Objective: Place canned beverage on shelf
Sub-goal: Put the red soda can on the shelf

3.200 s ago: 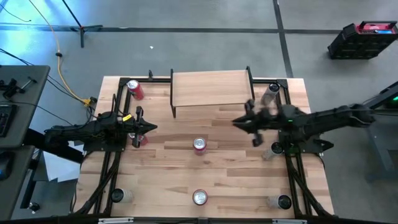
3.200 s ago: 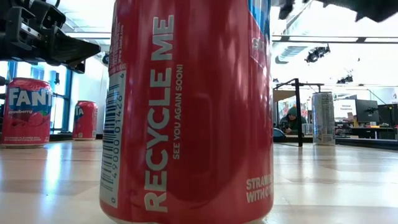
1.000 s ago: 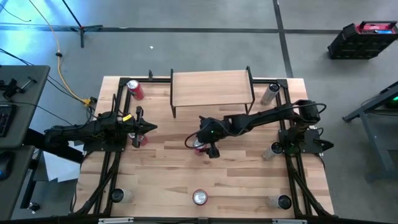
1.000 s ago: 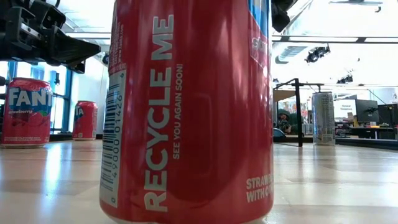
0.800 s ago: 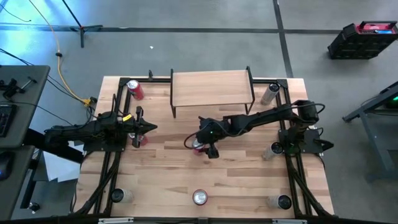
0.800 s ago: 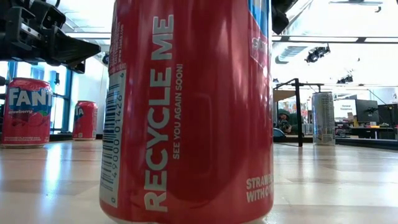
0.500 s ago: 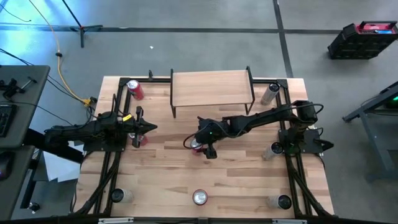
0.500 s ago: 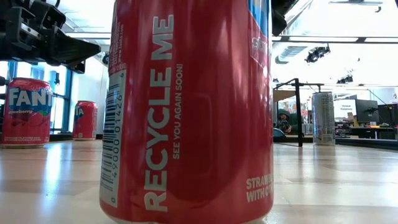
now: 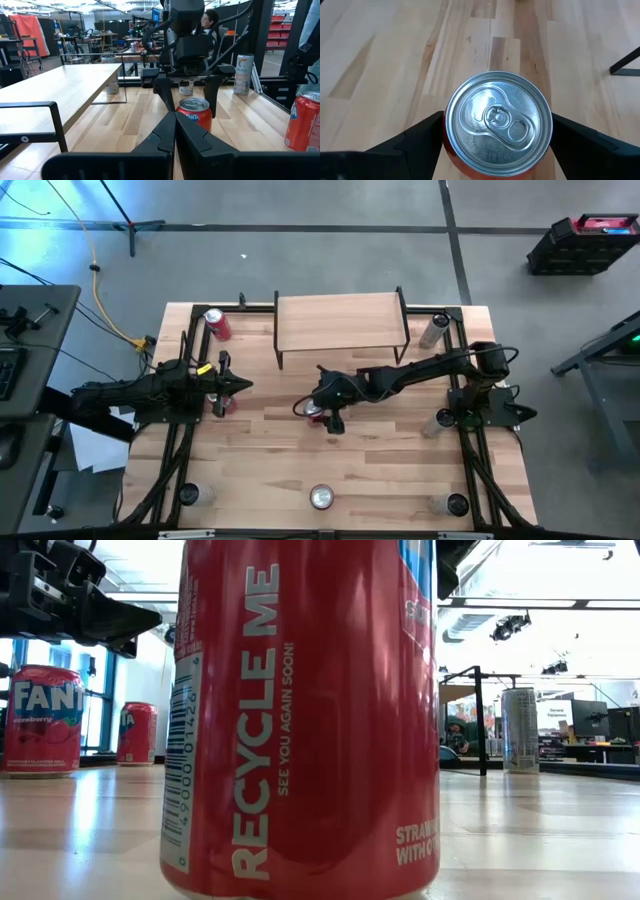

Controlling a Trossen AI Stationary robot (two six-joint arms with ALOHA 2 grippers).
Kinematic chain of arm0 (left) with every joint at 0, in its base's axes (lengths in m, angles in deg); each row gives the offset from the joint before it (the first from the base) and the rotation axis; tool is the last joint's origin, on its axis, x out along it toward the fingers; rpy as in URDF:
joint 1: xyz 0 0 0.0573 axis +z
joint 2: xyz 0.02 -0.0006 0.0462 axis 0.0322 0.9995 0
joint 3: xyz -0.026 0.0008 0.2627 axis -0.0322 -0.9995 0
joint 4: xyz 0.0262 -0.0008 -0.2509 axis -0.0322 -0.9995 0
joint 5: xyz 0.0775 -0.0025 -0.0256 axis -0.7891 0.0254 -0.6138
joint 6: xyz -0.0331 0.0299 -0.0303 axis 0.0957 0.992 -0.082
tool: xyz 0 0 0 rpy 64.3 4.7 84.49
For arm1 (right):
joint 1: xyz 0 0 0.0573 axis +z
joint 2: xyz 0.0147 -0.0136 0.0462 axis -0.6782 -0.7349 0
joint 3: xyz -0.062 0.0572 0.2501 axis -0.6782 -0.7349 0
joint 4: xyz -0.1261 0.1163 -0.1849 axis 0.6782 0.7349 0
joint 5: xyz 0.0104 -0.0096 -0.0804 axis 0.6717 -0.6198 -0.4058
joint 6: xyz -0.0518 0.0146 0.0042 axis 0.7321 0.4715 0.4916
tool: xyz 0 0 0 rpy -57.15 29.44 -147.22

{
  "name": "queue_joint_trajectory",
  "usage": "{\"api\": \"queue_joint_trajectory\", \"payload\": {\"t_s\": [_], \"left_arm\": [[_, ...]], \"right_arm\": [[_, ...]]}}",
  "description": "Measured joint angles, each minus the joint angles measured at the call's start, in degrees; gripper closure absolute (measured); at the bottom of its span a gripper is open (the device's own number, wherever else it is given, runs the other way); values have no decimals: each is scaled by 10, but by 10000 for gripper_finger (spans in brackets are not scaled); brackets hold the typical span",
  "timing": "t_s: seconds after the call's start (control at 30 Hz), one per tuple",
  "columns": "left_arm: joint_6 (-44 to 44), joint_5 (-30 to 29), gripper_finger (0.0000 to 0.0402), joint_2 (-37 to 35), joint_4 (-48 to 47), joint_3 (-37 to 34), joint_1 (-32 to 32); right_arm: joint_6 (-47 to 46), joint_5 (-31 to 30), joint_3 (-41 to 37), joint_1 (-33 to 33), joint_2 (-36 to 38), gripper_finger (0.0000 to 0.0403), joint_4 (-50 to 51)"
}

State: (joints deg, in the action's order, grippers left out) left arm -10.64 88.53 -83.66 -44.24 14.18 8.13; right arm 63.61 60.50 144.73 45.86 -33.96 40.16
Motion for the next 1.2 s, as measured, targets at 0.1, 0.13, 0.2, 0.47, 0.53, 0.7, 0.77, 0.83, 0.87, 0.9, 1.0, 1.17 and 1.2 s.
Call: {"api": "queue_joint_trajectory", "payload": {"t_s": [0.1, 0.13, 0.2, 0.47, 0.53, 0.7, 0.77, 0.83, 0.87, 0.9, 1.0, 1.17, 1.2], "left_arm": [[0, 0, 398, 0, 0, 0, 0], [0, 0, 398, 0, 0, 0, 0], [0, 0, 398, 0, 0, 0, 0], [0, 0, 398, 0, 0, 0, 0], [0, 0, 398, 0, 0, 0, 0], [0, 0, 398, 0, 0, 0, 0], [0, 0, 398, 0, 0, 0, 0], [0, 0, 398, 0, 0, 0, 0], [0, 0, 398, 0, 0, 0, 0], [0, 0, 398, 0, 0, 0, 0], [0, 0, 398, 0, 0, 0, 0], [0, 0, 398, 0, 0, 0, 0], [0, 0, 398, 0, 0, 0, 0]], "right_arm": [[-1, -6, 0, 0, 0, 84, 0], [-2, -10, 0, 0, 0, 84, 0], [-2, -12, 0, 0, 0, 84, 0], [-25, -18, -1, 0, 0, 84, -9], [-30, -18, 0, 0, 0, 84, -10], [-51, -37, -1, 0, -1, 84, -18], [-58, -36, -1, 0, -1, 84, -20], [-57, -36, -1, 1, -1, 84, -17], [-56, -36, -1, 2, -1, 84, -17], [-56, -38, -1, 2, -1, 84, -18], [-56, -43, -1, 3, -1, 84, -25], [-45, -43, -1, 2, -1, 84, -28], [-45, -42, -1, 2, -1, 84, -28]]}}
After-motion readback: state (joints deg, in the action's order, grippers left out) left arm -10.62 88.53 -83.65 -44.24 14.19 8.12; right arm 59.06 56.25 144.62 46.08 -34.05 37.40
